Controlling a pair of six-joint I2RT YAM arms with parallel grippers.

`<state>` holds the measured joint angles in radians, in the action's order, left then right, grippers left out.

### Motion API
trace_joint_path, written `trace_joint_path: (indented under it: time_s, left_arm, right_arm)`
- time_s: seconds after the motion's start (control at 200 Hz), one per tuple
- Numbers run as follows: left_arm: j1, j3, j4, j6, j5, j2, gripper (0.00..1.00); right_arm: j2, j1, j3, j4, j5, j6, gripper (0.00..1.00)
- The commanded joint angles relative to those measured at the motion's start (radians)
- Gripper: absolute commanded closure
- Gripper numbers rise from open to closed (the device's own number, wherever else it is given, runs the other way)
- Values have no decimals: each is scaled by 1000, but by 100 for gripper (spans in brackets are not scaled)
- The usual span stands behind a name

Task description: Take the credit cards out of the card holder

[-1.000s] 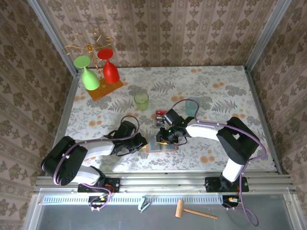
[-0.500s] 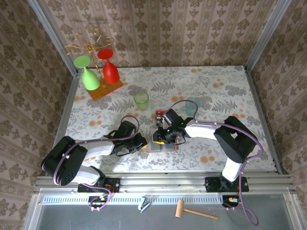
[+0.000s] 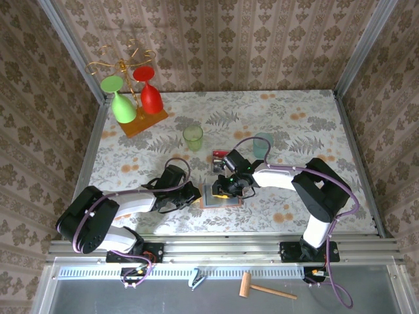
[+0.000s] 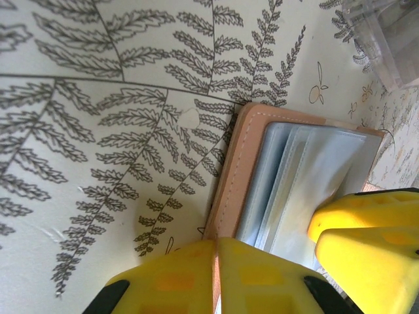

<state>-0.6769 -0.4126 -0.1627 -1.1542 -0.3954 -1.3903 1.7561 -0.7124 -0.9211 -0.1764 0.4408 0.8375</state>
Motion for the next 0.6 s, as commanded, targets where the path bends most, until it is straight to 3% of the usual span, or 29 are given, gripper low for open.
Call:
trace_joint_path:
  time_s: [0.0,0.165,0.375,0.595]
  left_arm:
    - [10,9,36,24,1,15,89]
    - [10,-2,39,22,-2,17,89]
    - [-19,-102,183,73,38,77,85]
    - [-39,-108,67,7,-3,50,77]
  right_arm:
    - [-7,14,6,-65,-49,-23,73]
    - [-15,26,38,11,-6,-1,73]
    - [-13,45,98,121,46,48,74]
    - [-25,63,140,184,76,73,74]
